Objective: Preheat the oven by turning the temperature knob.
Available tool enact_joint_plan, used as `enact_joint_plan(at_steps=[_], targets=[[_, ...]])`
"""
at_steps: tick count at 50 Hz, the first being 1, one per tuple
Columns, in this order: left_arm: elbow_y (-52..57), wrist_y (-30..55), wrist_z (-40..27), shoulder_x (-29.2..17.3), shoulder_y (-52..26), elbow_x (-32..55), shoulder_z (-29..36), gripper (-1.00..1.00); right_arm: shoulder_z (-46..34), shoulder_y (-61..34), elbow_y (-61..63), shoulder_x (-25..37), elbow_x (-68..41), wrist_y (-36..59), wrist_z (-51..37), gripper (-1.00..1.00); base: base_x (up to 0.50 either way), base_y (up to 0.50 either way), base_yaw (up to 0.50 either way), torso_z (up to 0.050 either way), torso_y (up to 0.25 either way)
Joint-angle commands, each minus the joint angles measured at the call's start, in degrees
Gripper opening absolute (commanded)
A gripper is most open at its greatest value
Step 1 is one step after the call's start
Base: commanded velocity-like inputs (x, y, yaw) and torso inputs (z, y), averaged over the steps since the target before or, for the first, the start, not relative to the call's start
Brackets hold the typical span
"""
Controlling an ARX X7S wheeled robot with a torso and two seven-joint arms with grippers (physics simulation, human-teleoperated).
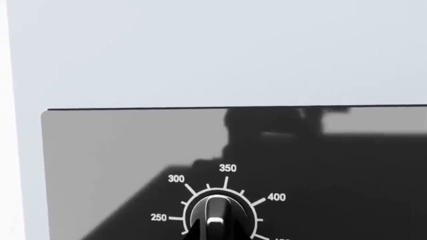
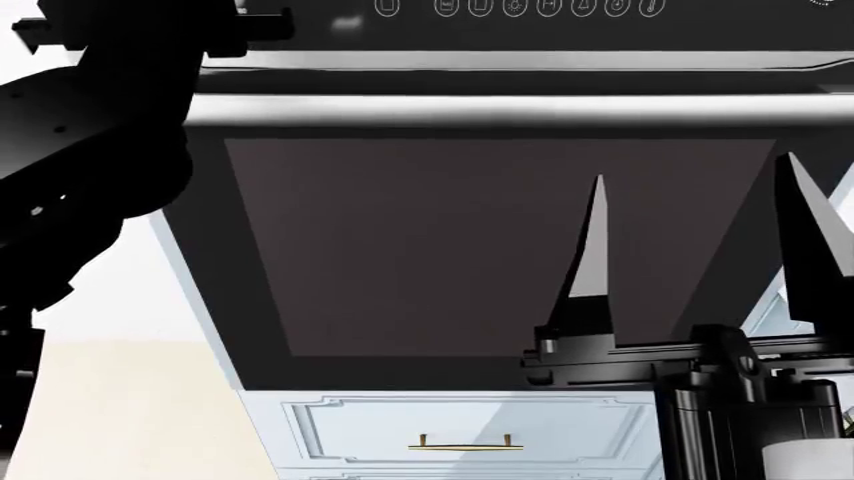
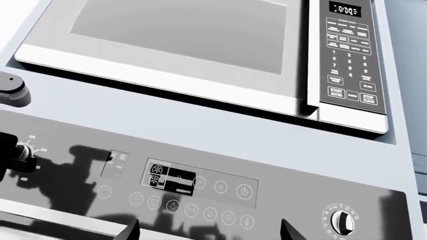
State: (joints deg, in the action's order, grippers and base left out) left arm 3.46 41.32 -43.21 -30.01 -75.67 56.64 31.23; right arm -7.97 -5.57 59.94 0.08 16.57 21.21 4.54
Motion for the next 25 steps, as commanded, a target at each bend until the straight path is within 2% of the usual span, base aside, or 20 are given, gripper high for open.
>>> enact_joint_plan(at_steps=[1, 25], targets=[[-1.5, -1.2, 1.2, 0.3, 0.2, 1.5, 0.5, -1.00, -0.1, 0.0, 0.1, 0.0, 0.0, 0.1, -0.1, 1.00, 0.00, 0.00, 0.00, 0.000, 0.000], [-1.8, 0.8, 2.5, -0.3, 0.3, 0.2, 3.5, -1.00, 0.1, -0.2, 0.1, 0.0, -0.1, 0.2, 0.0, 1.00, 0.00, 0.00, 0.00, 0.000, 0.000]])
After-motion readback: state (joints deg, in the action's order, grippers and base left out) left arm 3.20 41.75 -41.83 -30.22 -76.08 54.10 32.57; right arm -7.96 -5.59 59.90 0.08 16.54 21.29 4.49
